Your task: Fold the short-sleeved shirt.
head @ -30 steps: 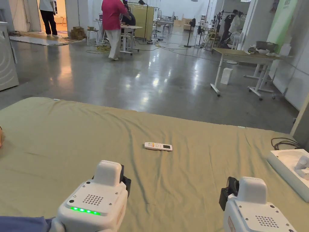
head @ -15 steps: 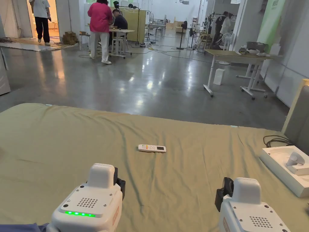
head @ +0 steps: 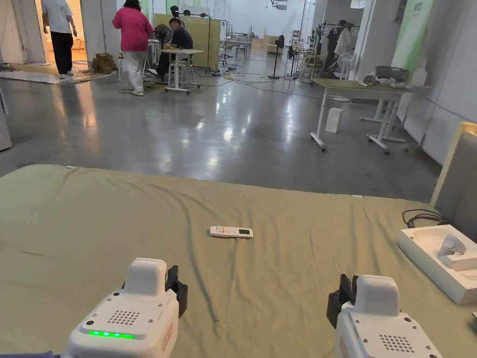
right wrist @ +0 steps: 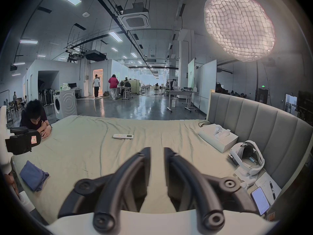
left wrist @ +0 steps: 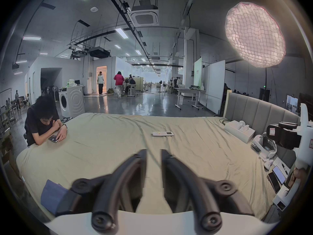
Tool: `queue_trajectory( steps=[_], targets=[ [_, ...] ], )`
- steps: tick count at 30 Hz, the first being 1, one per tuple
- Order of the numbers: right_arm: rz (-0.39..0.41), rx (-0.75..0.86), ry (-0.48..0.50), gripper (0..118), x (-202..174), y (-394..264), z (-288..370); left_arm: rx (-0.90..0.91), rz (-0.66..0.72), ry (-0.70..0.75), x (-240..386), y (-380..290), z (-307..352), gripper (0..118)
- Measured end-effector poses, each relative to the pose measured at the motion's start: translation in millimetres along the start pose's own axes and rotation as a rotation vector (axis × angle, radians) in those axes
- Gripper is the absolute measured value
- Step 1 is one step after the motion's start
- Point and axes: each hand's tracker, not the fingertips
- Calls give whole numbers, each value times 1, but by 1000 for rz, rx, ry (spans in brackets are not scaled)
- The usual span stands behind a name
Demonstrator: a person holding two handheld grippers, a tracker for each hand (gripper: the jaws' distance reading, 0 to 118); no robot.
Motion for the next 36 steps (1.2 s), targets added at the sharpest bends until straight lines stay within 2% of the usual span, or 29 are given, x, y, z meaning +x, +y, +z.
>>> queue_trajectory(
  steps=[2, 3, 5, 6, 8, 11, 17, 20, 28, 36],
  targets=[
    [-3, -1, 1, 42, 2, 0, 0, -13, 14, -9, -4, 0, -1, 38],
    [-7, -4, 3, 59, 3, 0, -1, -14, 20, -14, -5, -1, -1, 48],
    [-9, -7, -1, 77, 4, 0, -2, -14, 14, 12, -5, -2, -1, 59],
    [-13, -3, -4, 83, 4, -1, -2, -8, 9, 26, -6, -2, 0, 61],
    [-17, 5, -6, 87, 6, -1, -1, 3, -2, 40, -7, -1, 1, 68],
    [-28, 7, 6, 105, 8, 0, 0, 25, -7, 37, -9, 2, 5, 69],
    [-45, 36, 19, 107, 7, 2, 4, 72, -15, 26, -9, 9, 11, 69],
    [-48, 51, 28, 113, 7, 4, 6, 83, -24, 23, -8, 11, 12, 69],
    [-32, 91, 10, 113, 4, 11, 10, 113, -39, 33, -5, 12, 14, 69],
    [-68, 103, 2, 113, 9, 15, 11, 109, -35, 30, -6, 13, 13, 69]
  ],
)
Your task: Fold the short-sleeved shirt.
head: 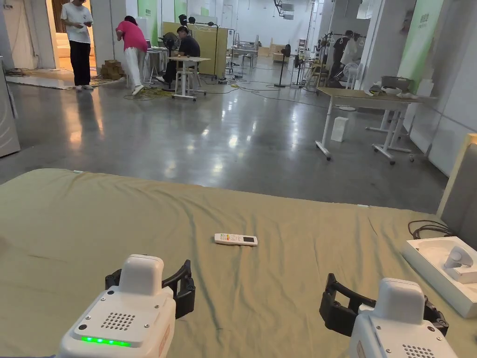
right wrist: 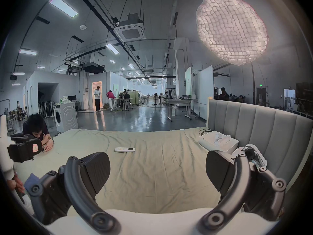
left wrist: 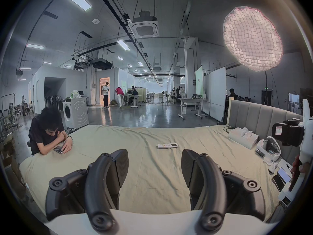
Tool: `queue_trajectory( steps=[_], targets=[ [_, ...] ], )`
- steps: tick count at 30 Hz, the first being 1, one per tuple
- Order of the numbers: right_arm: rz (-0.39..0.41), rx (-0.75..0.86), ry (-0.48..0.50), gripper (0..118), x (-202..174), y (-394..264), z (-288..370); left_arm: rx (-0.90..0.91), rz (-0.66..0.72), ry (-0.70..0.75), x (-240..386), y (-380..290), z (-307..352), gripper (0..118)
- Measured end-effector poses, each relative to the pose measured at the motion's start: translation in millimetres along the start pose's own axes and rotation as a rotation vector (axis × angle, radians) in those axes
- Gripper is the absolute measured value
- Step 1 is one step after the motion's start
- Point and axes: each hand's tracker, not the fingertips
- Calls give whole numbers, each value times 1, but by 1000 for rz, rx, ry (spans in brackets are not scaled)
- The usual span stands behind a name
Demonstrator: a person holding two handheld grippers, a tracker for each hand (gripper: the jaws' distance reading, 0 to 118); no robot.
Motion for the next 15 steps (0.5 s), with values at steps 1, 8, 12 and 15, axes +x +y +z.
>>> queue_trajectory(
  steps=[1, 8, 12, 15],
  targets=[
    [-11, -4, 6, 113, 1, 1, 0, -1, -1, 1, 0, 0, 0, 69],
    [-112, -74, 47, 113, 8, 2, -7, -7, -22, 3, 1, -1, -1, 69],
    [-92, -63, 69, 113, 6, 1, -6, -2, -21, 0, 0, 0, 0, 69],
    [-79, -75, 55, 113, 1, 1, -8, -8, -15, -2, 0, 0, 0, 69]
  ],
)
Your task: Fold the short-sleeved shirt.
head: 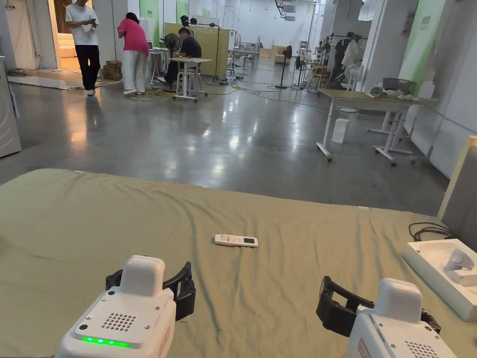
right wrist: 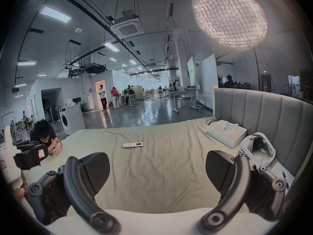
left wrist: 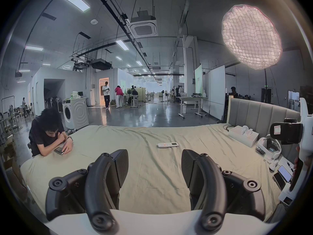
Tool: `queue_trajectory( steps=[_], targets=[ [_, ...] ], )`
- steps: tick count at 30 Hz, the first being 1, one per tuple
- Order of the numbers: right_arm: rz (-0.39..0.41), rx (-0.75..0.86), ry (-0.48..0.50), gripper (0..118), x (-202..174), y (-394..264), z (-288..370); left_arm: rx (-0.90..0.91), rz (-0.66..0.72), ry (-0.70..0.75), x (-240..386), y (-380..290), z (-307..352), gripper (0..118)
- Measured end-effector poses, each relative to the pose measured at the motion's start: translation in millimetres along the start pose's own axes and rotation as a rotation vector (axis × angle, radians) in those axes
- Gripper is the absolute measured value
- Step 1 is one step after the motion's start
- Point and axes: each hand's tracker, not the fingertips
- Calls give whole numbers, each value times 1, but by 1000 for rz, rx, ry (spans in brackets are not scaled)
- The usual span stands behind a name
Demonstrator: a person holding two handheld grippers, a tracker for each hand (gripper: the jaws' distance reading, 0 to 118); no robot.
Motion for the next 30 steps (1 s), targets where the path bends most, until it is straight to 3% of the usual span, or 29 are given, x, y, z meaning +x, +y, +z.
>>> queue_trajectory(
  steps=[13, 22, 28, 30],
  targets=[
    [-178, -82, 3, 113, -5, 13, -5, -20, 19, -1, -5, -4, -1, 69],
    [-171, -163, -95, 113, -16, 17, -12, -29, 21, -6, -8, -4, -2, 69],
    [-209, -126, -65, 113, -14, 10, -9, -37, 15, -14, -6, -6, -3, 69],
    [-198, -82, -79, 108, -16, 8, -5, -38, 14, -16, -5, -7, -3, 69]
  ],
)
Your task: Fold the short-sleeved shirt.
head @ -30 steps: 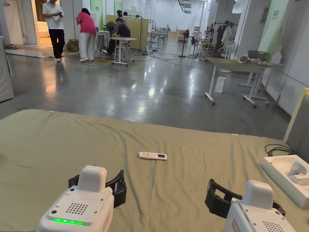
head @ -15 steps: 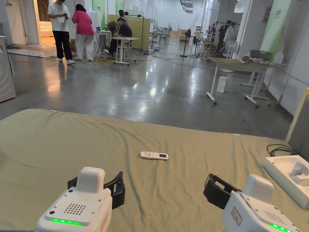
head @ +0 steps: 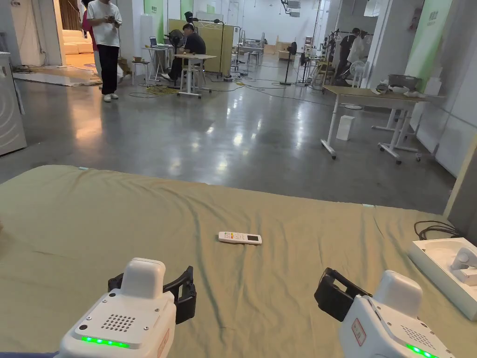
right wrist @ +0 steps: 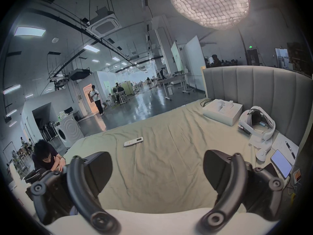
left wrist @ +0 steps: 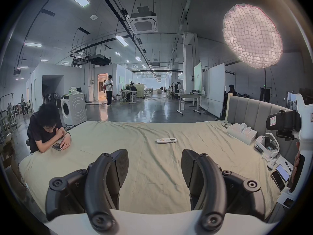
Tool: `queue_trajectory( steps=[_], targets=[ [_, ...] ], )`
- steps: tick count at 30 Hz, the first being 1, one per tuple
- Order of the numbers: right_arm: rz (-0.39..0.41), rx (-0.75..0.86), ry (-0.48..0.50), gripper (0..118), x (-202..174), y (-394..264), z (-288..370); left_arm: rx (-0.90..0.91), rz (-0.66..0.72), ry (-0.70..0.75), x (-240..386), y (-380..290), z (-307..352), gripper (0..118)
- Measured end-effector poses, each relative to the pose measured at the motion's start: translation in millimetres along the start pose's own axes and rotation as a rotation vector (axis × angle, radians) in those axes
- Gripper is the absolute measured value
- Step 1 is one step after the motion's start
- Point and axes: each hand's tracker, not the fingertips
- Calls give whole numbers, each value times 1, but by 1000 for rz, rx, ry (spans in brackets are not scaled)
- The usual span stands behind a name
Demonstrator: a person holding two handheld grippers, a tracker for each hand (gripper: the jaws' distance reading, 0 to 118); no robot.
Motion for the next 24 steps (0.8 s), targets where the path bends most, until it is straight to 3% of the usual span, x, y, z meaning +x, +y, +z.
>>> queue_trajectory(
  steps=[4, 7, 17, 20, 24],
  targets=[
    [27, -8, 10, 107, -2, 2, 0, -3, -8, -7, 1, -2, -1, 69],
    [39, -62, 19, 112, -3, 4, -5, -5, -9, -9, 2, -2, -2, 69],
    [-7, -152, 47, 112, 0, 0, -16, -12, 2, -5, 0, -4, -3, 69],
    [45, -101, 6, 112, -1, -4, -16, -12, 2, -4, 0, -5, -3, 69],
    [206, 24, -12, 112, -4, -15, -15, -6, 1, -1, 0, -6, -5, 69]
  ],
)
